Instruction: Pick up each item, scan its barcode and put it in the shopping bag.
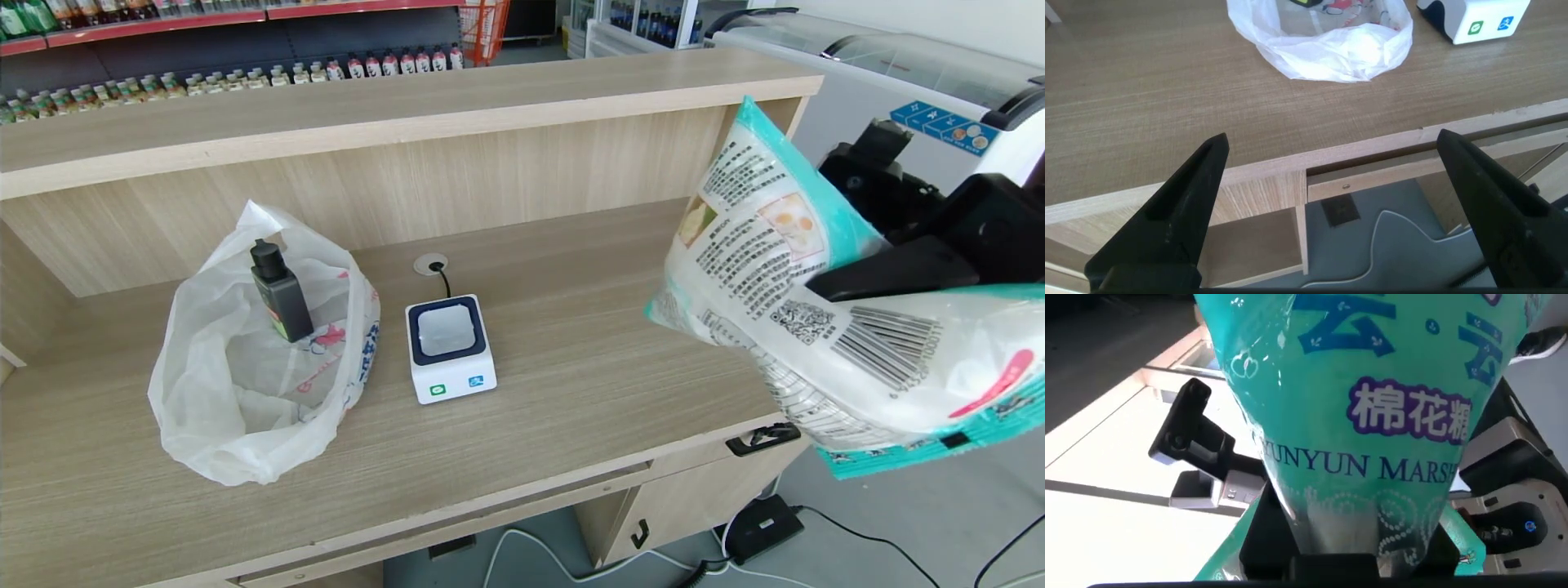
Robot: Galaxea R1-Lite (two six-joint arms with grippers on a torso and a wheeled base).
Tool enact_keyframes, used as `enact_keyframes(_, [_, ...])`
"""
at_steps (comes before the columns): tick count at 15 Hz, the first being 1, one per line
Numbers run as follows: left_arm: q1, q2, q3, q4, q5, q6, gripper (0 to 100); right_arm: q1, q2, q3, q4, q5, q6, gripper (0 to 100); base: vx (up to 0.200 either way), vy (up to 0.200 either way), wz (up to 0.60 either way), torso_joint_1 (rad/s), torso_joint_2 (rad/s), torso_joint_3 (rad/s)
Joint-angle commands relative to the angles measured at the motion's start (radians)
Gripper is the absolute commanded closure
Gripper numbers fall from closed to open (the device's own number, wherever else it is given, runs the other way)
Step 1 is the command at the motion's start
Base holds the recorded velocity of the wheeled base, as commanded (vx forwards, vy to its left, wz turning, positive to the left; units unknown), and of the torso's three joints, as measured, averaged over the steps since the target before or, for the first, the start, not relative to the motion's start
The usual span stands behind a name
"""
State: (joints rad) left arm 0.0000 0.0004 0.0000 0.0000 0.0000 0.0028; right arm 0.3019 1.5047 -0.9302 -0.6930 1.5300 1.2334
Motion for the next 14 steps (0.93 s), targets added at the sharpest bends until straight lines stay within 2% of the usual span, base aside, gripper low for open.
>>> enact_keyframes(1, [0.000, 0.000, 0.000, 0.000, 0.000, 0.000, 0, 0.003, 0.015, -0.004, -0.010, 0.027, 0.000, 100, 0.000, 0.000, 0.00, 0.000, 0.00, 0.000])
enact_keyframes(4, [0.000, 0.000, 0.000, 0.000, 0.000, 0.000, 0, 0.036, 0.039, -0.006, -0.135, 0.032, 0.000, 100, 0.000, 0.000, 0.00, 0.000, 0.00, 0.000])
enact_keyframes(9, [0.000, 0.000, 0.000, 0.000, 0.000, 0.000, 0, 0.123, 0.042, -0.027, -0.161, 0.032, 0.000, 100, 0.000, 0.000, 0.00, 0.000, 0.00, 0.000])
enact_keyframes(14, [0.000, 0.000, 0.000, 0.000, 0.000, 0.000, 0, 0.148, 0.063, -0.044, -0.186, 0.030, -0.002, 100, 0.000, 0.000, 0.00, 0.000, 0.00, 0.000])
